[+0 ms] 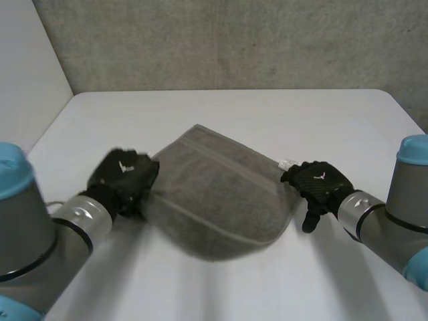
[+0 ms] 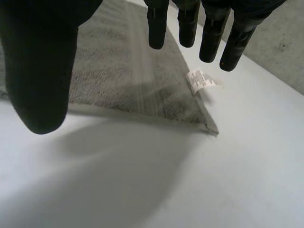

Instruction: Fold the towel.

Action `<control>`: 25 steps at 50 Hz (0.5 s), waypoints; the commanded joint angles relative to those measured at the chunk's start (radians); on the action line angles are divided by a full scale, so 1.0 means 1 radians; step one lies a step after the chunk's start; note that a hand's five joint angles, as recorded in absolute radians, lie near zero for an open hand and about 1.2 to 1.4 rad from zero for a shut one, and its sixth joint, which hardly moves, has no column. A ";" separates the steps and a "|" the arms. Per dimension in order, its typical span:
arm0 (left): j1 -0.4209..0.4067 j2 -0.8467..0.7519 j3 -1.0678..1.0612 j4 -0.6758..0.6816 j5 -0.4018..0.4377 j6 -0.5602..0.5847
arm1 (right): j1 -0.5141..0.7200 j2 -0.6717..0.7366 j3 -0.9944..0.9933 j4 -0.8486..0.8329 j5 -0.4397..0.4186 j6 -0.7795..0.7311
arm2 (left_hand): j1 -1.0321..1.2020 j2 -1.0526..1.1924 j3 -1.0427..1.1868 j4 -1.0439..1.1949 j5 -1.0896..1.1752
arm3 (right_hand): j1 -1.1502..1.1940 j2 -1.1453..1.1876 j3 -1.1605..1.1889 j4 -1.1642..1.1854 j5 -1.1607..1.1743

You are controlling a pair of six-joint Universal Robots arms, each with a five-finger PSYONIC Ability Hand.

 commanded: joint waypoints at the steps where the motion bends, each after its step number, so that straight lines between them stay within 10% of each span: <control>1: 0.010 0.203 0.052 -0.007 0.000 -0.044 | 0.002 -0.002 -0.035 0.052 -0.131 0.010 | 0.235 0.186 0.188 0.186 0.203 | -0.042 -0.060 -0.041 -0.061 -0.072; 9: 0.008 0.277 0.096 -0.020 0.000 -0.045 | 0.003 0.055 -0.099 0.093 -0.261 0.113 | 0.235 0.186 0.188 0.186 0.203 | -0.042 -0.060 -0.041 -0.061 -0.072; 25: 0.005 0.396 0.102 -0.042 0.002 -0.047 | 0.100 0.293 -0.366 0.018 -0.171 0.369 | 0.235 0.186 0.188 0.186 0.203 | 0.154 0.135 0.154 0.134 0.123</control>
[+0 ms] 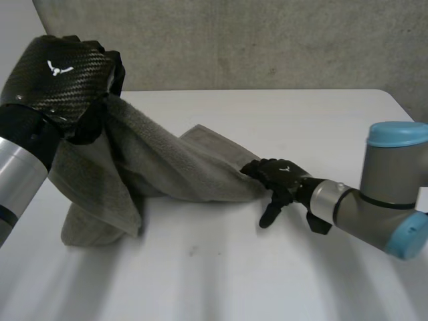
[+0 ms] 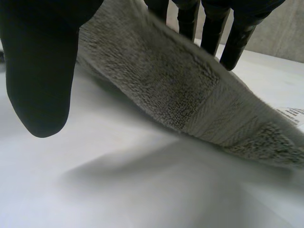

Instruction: Fold the towel.

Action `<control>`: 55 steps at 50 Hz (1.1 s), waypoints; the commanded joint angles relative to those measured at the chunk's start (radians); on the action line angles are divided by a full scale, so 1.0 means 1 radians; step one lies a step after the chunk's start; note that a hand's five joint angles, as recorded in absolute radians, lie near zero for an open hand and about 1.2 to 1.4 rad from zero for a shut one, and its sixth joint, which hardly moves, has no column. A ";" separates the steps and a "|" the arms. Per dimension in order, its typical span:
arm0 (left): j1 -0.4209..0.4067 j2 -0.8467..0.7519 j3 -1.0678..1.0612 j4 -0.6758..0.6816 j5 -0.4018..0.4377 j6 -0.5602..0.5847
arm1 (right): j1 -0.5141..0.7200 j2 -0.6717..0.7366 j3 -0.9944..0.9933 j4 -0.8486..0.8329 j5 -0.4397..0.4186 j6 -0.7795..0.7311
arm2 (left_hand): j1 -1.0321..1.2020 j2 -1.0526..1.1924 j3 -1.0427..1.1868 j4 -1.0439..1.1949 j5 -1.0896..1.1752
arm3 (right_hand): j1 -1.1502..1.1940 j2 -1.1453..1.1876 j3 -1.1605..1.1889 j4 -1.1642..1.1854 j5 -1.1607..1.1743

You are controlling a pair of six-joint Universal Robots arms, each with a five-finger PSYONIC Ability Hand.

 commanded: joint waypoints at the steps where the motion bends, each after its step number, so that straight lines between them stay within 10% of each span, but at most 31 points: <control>1: 0.004 0.047 0.000 0.000 0.002 -0.003 | 0.054 0.128 -0.137 -0.073 0.100 0.091 | 0.225 0.179 0.181 0.179 0.196 | 0.282 0.263 0.282 0.262 0.251; 5: 0.007 0.053 0.000 0.000 0.002 -0.003 | 0.070 0.148 -0.159 -0.082 0.111 0.088 | 0.225 0.179 0.181 0.179 0.196 | 0.377 0.358 0.377 0.357 0.347; 7: 0.010 0.055 -0.001 0.001 0.003 -0.001 | 0.071 0.148 -0.163 -0.085 0.120 0.087 | 0.225 0.179 0.181 0.179 0.196 | 1.031 1.012 1.031 1.012 1.001; 9: 0.013 0.053 -0.001 0.004 0.005 -0.001 | 0.071 0.138 -0.165 -0.088 0.127 0.084 | 0.225 0.179 0.181 0.179 0.196 | 1.179 1.160 1.179 1.159 1.149; 18: 0.108 0.035 0.014 0.038 0.008 -0.003 | -0.073 -0.193 -0.094 -0.137 0.284 0.001 | 0.225 0.179 0.181 0.179 0.196 | 1.180 1.162 1.180 1.161 1.150; 30: 0.174 -0.014 0.014 0.122 0.109 -0.102 | -0.164 -0.689 -0.066 0.112 0.228 -0.178 | 0.225 0.179 0.181 0.179 0.196 | 1.180 1.162 1.180 1.161 1.150; 41: 0.183 -0.199 0.016 0.052 0.153 -0.105 | -0.094 -0.548 -0.076 0.489 0.203 -0.485 | 0.225 0.179 0.181 0.179 0.196 | 1.180 1.162 1.180 1.161 1.150; 55: 0.185 -0.692 0.273 -0.109 0.153 0.112 | -0.052 -0.084 -0.302 0.538 0.430 -0.709 | 0.225 0.179 0.181 0.179 0.196 | 1.180 1.162 1.180 1.161 1.150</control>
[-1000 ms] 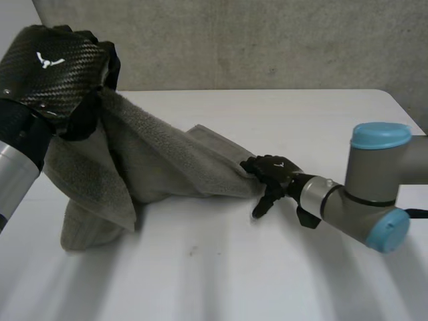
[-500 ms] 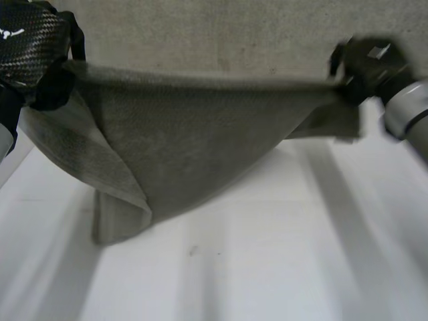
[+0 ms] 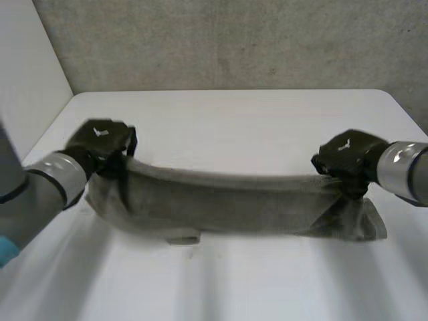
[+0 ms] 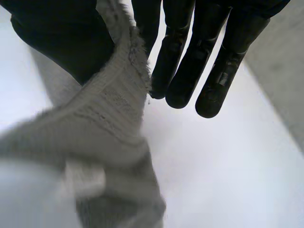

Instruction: Fold the towel.

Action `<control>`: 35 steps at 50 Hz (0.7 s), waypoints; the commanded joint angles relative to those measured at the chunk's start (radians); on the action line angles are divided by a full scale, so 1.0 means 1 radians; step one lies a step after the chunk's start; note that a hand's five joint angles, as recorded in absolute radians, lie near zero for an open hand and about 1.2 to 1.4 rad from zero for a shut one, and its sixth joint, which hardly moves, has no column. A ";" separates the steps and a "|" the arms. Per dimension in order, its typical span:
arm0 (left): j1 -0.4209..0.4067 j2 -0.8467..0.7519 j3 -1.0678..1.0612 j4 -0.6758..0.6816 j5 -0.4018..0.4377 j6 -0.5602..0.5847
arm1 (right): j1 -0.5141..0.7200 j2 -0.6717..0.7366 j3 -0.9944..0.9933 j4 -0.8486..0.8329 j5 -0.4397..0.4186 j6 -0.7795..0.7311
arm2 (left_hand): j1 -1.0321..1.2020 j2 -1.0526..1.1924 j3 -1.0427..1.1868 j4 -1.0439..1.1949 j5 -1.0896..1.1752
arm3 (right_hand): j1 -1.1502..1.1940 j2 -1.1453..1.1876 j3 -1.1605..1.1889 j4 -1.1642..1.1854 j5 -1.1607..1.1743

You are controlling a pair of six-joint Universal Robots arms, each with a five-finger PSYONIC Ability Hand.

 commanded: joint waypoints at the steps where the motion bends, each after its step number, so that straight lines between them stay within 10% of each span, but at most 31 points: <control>1: 0.001 -0.247 0.189 -0.055 -0.005 0.149 | 0.024 0.245 -0.190 -0.045 0.120 -0.052 | 0.211 0.178 0.181 0.178 0.196 | 0.425 0.222 0.211 0.203 0.236; 7: 0.003 -0.322 0.373 -0.009 -0.005 0.170 | 0.049 0.322 -0.425 -0.321 0.160 -0.006 | 0.211 0.178 0.181 0.178 0.196 | 0.425 0.222 0.211 0.203 0.236; 14: -0.009 -0.250 0.459 0.773 -0.014 0.098 | 0.066 0.163 -0.377 -0.992 0.248 0.141 | 0.211 0.178 0.181 0.178 0.196 | 0.425 0.222 0.211 0.203 0.236; 17: 0.000 -0.175 0.421 0.896 -0.016 0.035 | 0.066 0.085 -0.271 -1.109 0.246 0.150 | 0.211 0.178 0.181 0.178 0.196 | 0.425 0.222 0.211 0.203 0.236; 35: 0.049 -0.207 0.086 0.641 0.000 -0.022 | 0.061 0.155 0.069 -0.849 0.051 0.156 | 0.211 0.178 0.181 0.178 0.196 | 0.425 0.222 0.211 0.203 0.236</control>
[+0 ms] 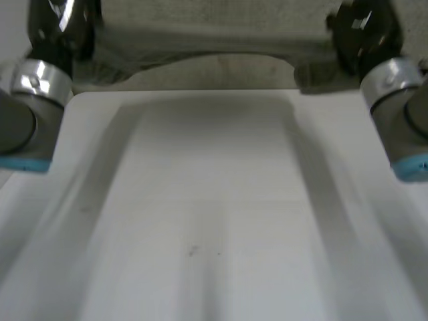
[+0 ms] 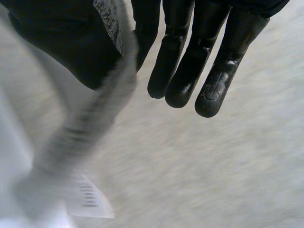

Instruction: Fold the towel.

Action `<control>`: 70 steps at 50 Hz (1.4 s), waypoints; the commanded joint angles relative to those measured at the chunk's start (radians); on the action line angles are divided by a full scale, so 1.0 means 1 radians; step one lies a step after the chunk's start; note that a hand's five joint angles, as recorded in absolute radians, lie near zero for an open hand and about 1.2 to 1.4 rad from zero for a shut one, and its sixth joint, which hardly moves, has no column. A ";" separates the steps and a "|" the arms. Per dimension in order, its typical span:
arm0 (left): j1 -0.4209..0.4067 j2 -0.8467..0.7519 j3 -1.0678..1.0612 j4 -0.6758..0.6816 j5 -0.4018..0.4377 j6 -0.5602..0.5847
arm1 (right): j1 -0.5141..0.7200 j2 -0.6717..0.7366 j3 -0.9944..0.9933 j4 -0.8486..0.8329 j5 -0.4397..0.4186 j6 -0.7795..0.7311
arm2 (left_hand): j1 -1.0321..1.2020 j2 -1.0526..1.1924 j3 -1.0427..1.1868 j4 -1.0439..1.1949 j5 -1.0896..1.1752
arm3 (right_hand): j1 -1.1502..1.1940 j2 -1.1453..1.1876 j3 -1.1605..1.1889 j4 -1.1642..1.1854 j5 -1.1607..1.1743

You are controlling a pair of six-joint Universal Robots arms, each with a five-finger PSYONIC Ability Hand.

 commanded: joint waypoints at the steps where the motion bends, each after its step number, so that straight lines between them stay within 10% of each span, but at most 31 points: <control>1: 0.004 -0.080 -0.199 -0.086 0.002 0.019 | 0.006 0.119 0.162 0.108 -0.118 -0.010 | 0.209 0.178 0.180 0.178 0.196 | 0.425 0.222 0.207 0.203 0.231; 10: 0.004 -0.186 -0.299 -0.212 0.002 0.219 | -0.004 0.267 0.192 0.337 -0.121 -0.090 | 0.209 0.178 0.180 0.178 0.196 | 0.425 0.222 0.207 0.203 0.231; 12: 0.005 -0.191 -0.316 -0.285 0.000 0.326 | -0.011 0.259 0.207 0.355 -0.127 -0.099 | -0.171 -0.201 -0.199 -0.201 -0.183 | 0.425 0.222 0.207 0.203 0.231; 24: 0.024 -0.178 -0.334 -0.344 -0.001 0.406 | -0.045 0.139 0.316 0.340 -0.147 -0.059 | -0.484 -0.514 -0.512 -0.514 -0.496 | 0.425 0.222 0.207 0.203 0.231; 40: 0.101 -0.198 -0.336 -0.338 0.002 0.405 | -0.074 0.124 0.403 0.278 -0.173 -0.047 | -0.367 -0.397 -0.395 -0.397 -0.379 | 0.425 0.222 0.207 0.203 0.231; 45: 0.104 -0.198 -0.339 -0.335 0.024 0.402 | -0.076 0.124 0.400 0.260 -0.168 -0.038 | 0.208 0.178 0.180 0.178 0.196 | 0.425 0.222 0.207 0.203 0.231; 70: 0.145 -0.111 -0.377 -0.336 0.068 0.382 | -0.194 0.118 0.339 0.300 -0.155 0.356 | 0.209 0.178 0.180 0.178 0.196 | -0.132 -0.335 -0.350 -0.354 -0.326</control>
